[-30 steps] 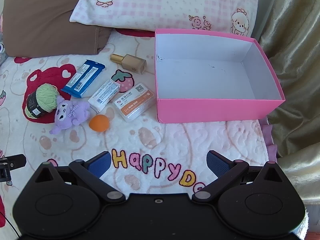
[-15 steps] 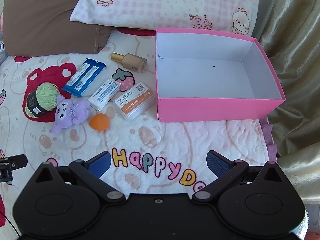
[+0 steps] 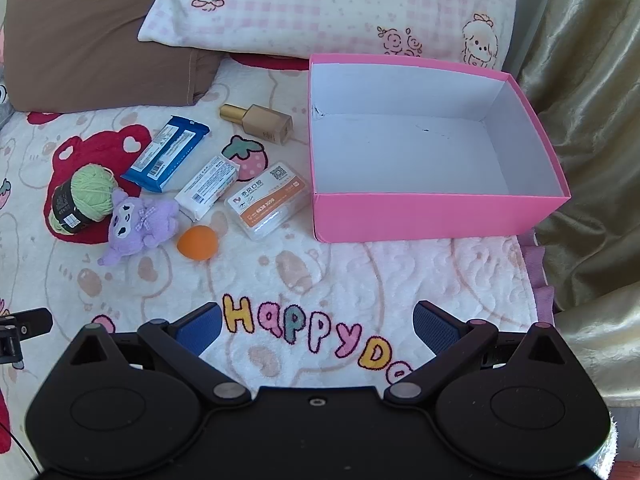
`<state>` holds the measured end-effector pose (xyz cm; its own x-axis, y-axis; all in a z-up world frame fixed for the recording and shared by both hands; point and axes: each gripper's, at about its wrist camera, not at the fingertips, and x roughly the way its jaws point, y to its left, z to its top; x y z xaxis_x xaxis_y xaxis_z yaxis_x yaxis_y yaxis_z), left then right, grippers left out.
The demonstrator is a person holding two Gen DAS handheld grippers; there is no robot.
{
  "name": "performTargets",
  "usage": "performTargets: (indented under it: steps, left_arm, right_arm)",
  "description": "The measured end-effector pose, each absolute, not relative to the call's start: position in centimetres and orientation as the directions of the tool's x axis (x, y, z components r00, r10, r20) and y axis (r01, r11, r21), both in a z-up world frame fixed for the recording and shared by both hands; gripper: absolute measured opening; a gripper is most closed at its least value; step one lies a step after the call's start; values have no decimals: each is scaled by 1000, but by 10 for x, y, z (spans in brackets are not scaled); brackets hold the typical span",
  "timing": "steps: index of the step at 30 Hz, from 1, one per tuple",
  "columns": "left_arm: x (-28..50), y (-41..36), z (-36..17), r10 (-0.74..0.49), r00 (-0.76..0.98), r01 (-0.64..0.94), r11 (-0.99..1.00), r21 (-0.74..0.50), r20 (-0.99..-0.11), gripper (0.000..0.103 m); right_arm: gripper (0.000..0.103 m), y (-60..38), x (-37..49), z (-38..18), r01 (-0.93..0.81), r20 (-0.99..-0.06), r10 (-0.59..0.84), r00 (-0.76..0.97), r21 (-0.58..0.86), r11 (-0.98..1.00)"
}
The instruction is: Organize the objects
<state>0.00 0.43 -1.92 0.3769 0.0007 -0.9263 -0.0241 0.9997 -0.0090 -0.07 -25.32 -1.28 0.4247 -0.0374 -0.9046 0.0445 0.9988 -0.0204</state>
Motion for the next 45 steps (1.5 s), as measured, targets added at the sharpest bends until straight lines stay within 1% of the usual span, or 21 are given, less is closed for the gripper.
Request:
performTargets:
  steps: [6, 9, 11, 14, 17, 19, 21, 22, 25, 28, 30, 34, 37, 40, 44, 45]
  left_arm:
    - [3, 7, -24, -2, 369, -27, 1000, -13, -929, 103]
    - [4, 14, -22, 4, 383, -50, 999, -17, -924, 103]
    - [6, 21, -18, 20, 408, -75, 997, -12, -913, 103]
    - [10, 34, -13, 39, 451, -94, 996, -4, -892, 103]
    - [17, 48, -14, 8, 480, -92, 995, -42, -877, 103]
    - [23, 57, -19, -31, 490, -85, 993, -83, -871, 103]
    - [29, 60, -25, -59, 503, -58, 993, -102, -862, 103]
    - [33, 60, -29, -59, 514, -39, 995, -92, -855, 103]
    - [46, 55, -45, -22, 551, 8, 1000, -21, -834, 103]
    - [58, 51, -60, -71, 550, 57, 997, -47, -832, 103]
    - [67, 49, -73, -103, 527, 65, 995, -81, -843, 103]
    - [84, 48, -96, -171, 528, 76, 985, -154, -832, 100]
    - [96, 43, -114, -186, 508, 84, 982, -167, -841, 99]
    - [102, 39, -129, -216, 511, 103, 976, -190, -832, 94]
    - [113, 44, -145, -286, 492, 77, 955, -286, -822, 71]
    - [116, 46, -150, -306, 481, 56, 946, -320, -822, 68]
  right_arm:
    - [103, -250, -1, -11, 32, -901, -34, 431, -23, 999]
    - [103, -243, -3, -3, -24, -875, -9, 485, -24, 999]
    - [103, -237, -5, 6, -89, -834, 40, 550, -11, 996]
    - [103, -224, -5, 15, -210, -759, 153, 633, 22, 977]
    - [103, -209, 3, 12, -328, -700, 270, 661, 55, 943]
    - [103, -197, 13, 2, -390, -680, 325, 658, 61, 919]
    - [103, -186, 23, -11, -440, -689, 363, 627, 71, 895]
    - [103, -180, 29, -21, -462, -700, 383, 604, 84, 883]
    - [102, -169, 40, -46, -487, -701, 433, 566, 139, 862]
    - [102, -156, 51, -72, -501, -713, 481, 510, 208, 840]
    - [102, -146, 56, -87, -522, -724, 483, 493, 198, 830]
    - [101, -128, 63, -115, -557, -739, 444, 506, 113, 823]
    - [99, -122, 72, -127, -567, -745, 453, 489, 123, 814]
    - [99, -121, 81, -136, -560, -739, 483, 470, 174, 810]
    - [98, -120, 92, -147, -538, -741, 483, 466, 196, 820]
    - [97, -120, 95, -149, -535, -742, 483, 465, 200, 821]
